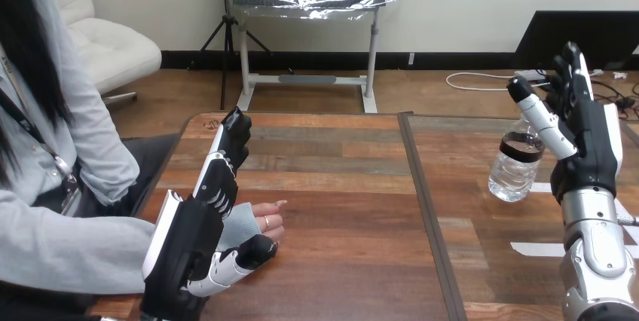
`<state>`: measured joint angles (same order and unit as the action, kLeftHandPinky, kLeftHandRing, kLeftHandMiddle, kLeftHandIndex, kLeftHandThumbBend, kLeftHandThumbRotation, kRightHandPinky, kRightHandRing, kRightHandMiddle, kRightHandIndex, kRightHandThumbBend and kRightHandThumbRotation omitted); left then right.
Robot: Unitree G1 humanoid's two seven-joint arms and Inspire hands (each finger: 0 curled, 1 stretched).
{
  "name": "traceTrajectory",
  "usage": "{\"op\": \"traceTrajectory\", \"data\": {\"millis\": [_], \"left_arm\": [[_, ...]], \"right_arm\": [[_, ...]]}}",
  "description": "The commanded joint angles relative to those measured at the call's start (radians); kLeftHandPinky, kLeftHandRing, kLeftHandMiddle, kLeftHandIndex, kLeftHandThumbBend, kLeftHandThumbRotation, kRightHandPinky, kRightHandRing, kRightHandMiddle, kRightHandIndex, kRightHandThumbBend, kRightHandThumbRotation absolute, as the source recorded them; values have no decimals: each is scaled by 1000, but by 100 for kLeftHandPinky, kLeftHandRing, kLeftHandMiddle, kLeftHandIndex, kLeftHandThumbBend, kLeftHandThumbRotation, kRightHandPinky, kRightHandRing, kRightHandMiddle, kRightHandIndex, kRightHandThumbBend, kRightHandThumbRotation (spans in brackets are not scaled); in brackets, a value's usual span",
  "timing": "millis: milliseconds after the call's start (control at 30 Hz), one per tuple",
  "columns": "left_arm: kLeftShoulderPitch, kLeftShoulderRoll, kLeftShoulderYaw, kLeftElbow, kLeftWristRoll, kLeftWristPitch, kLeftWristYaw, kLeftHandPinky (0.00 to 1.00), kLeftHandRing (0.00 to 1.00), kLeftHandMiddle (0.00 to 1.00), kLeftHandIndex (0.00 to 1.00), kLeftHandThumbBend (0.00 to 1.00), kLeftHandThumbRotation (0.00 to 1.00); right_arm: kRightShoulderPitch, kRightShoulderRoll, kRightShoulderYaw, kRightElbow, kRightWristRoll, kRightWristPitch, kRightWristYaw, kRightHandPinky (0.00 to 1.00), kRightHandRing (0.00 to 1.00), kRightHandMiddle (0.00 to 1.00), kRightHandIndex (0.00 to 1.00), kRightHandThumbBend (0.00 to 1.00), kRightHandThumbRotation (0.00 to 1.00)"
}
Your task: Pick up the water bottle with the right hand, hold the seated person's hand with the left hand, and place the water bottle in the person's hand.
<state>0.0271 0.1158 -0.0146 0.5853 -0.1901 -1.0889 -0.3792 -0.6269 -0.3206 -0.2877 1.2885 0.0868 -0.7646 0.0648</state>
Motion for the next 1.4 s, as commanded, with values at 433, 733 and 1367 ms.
{"op": "traceTrajectory", "data": {"millis": [433, 733, 1367], "left_arm": [[-43, 17, 11, -44, -19, -2, -20, 100, 100, 100, 100, 100, 68], [-36, 23, 13, -51, -17, -7, -19, 100, 100, 100, 100, 100, 68], [-21, 31, 16, -58, -29, -15, -23, 100, 100, 100, 100, 100, 67]], "right_arm": [[-118, -52, 32, 29, -100, 131, -92, 100, 100, 97, 100, 100, 56], [-124, -56, 33, 39, -123, 180, -105, 100, 100, 97, 100, 100, 56], [-128, -67, 61, 49, -175, 243, -162, 99, 99, 97, 100, 100, 57]]}}
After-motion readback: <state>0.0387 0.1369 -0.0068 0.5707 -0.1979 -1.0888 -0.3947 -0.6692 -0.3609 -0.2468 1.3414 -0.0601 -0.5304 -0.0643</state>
